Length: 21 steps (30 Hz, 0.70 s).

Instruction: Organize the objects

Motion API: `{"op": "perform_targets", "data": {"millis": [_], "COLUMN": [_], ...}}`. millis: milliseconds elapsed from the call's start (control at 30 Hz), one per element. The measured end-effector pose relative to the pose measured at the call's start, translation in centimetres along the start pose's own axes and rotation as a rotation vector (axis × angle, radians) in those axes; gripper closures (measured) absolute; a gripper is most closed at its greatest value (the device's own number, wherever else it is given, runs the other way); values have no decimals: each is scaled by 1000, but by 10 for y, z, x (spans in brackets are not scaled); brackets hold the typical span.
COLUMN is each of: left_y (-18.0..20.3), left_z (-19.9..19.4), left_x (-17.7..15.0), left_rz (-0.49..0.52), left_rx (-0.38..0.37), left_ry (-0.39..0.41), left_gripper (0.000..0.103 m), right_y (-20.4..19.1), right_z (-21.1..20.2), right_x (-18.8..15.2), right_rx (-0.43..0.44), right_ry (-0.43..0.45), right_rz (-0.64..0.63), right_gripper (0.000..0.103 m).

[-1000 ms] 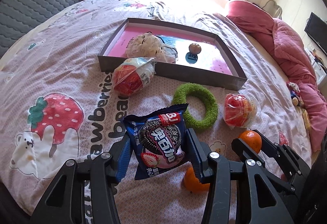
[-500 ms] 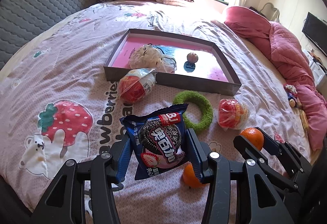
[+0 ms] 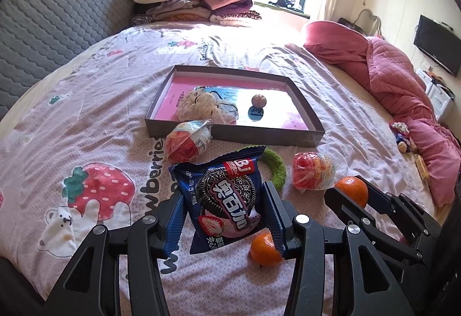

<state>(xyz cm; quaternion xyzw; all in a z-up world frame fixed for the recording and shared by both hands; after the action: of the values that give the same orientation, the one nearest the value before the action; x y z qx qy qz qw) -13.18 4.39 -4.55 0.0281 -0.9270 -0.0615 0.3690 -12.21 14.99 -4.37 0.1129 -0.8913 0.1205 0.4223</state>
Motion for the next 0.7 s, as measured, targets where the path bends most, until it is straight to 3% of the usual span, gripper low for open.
{"op": "perform_targets", "data": {"millis": [700], "left_y": [2], "left_z": [-20], "left_x": [15], "left_rz": [45], "left_rx": [25], "left_ry": [126], "left_gripper": [51], "right_y": [-11], "right_z": [-13], "right_x": [31], "right_rx": [15], "right_ry": [68], "right_rz": [-24], "right_gripper": [62]}}
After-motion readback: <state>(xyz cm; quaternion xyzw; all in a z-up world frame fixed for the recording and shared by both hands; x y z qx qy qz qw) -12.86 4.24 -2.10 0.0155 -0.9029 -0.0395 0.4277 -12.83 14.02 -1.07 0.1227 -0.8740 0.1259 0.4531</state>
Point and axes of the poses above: each gripper's, at about its wrist camera, not at the fingertips, and z roughly the way its jaws point, y to its right, x to its top, the point moved 9 cm from there along z, roughly the way its jaws point, and after that the axes turned 2 degrees about -y, right-handed, at the moved point
